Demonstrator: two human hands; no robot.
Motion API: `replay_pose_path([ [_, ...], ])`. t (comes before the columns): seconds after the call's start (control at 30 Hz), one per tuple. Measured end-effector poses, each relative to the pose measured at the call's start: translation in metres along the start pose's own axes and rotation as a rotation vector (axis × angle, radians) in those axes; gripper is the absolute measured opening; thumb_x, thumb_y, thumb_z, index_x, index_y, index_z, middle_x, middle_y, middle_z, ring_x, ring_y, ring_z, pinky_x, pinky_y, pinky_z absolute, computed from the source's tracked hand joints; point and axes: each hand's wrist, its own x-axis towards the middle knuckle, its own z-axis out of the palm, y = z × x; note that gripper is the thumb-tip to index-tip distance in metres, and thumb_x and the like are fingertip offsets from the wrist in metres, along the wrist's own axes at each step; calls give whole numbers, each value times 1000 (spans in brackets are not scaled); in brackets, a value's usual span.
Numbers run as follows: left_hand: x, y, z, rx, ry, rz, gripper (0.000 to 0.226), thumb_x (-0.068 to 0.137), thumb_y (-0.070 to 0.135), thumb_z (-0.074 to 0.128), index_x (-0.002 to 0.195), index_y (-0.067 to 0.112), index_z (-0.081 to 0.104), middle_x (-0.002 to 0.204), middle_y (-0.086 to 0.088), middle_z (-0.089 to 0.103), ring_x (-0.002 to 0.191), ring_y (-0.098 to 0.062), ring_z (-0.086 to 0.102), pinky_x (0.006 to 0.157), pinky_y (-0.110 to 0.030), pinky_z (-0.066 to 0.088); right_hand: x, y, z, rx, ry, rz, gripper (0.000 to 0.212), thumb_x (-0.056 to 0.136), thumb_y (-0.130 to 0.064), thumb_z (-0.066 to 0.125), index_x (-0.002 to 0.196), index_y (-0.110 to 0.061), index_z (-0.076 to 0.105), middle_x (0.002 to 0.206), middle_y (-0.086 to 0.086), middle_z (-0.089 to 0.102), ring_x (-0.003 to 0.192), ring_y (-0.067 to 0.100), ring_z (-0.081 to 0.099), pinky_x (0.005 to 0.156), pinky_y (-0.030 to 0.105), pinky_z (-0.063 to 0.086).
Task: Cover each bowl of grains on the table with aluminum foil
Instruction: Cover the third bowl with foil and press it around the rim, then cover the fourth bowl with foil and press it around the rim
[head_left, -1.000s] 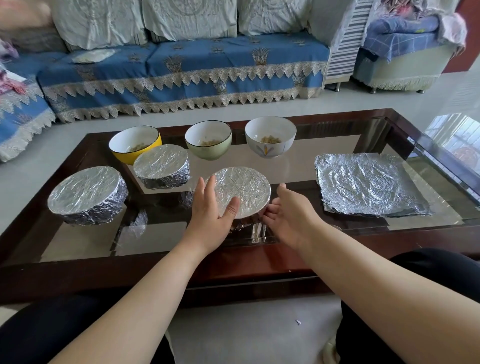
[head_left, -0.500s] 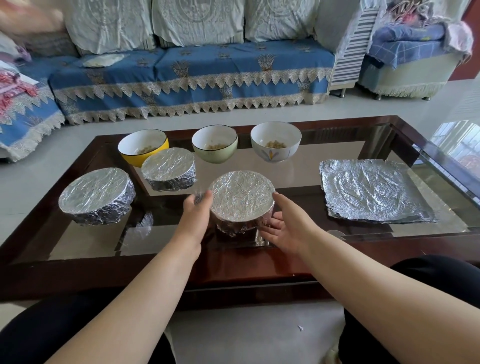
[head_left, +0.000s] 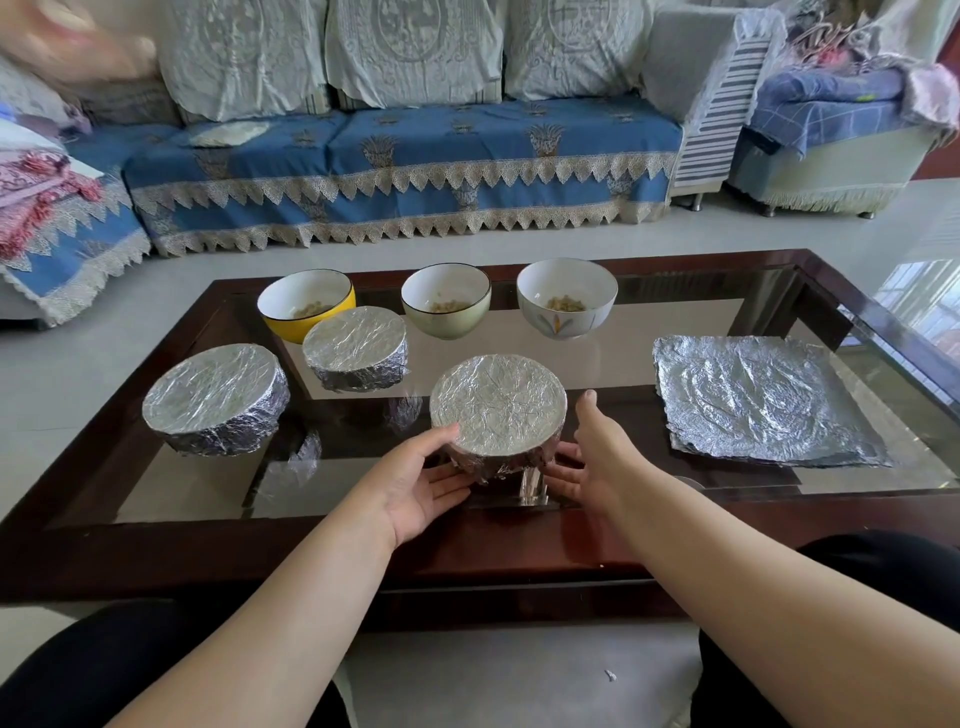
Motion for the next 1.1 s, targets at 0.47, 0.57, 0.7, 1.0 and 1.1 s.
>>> replay_pose_path([
  [0.47, 15, 2, 19, -187, 70, 50, 22, 89, 25, 69, 105, 13, 60, 88, -12, 62, 80, -25, 62, 87, -39, 53, 23, -15, 0, -26, -163, 30, 90, 88, -76, 31, 138, -3, 45, 115, 12, 68, 97, 30, 67, 96, 47, 50],
  [0.57, 19, 5, 26, -221, 104, 61, 19, 90, 24, 68, 101, 12, 59, 83, -10, 61, 76, -24, 61, 91, -41, 51, 31, -32, -3, -217, -124, -40, 91, 88, -78, 23, 127, -3, 54, 107, 13, 71, 90, 32, 71, 84, 44, 55],
  [0.7, 29, 5, 30, -235, 110, 71, 48, 89, 30, 69, 130, 8, 58, 85, -11, 60, 76, -21, 62, 81, -35, 52, 48, -66, -10, -474, 165, -320, 78, 91, -71, 33, 123, -2, 54, 103, 10, 68, 69, 23, 69, 53, 33, 52],
  [1.0, 52, 4, 28, -299, 93, 55, 30, 88, 29, 71, 105, 9, 55, 87, -13, 59, 79, -22, 63, 75, -38, 56, 104, -123, 0, 69, -161, -79, 65, 86, -51, 66, 132, -19, 33, 122, 25, 58, 107, 35, 64, 89, 42, 55],
  [1.1, 56, 4, 31, -307, 98, 49, 25, 89, 29, 70, 95, 9, 56, 82, -13, 59, 77, -22, 62, 73, -38, 56, 110, -124, -1, 92, -144, -81, 61, 92, -29, 60, 142, -11, 31, 121, 26, 59, 107, 34, 65, 92, 39, 55],
])
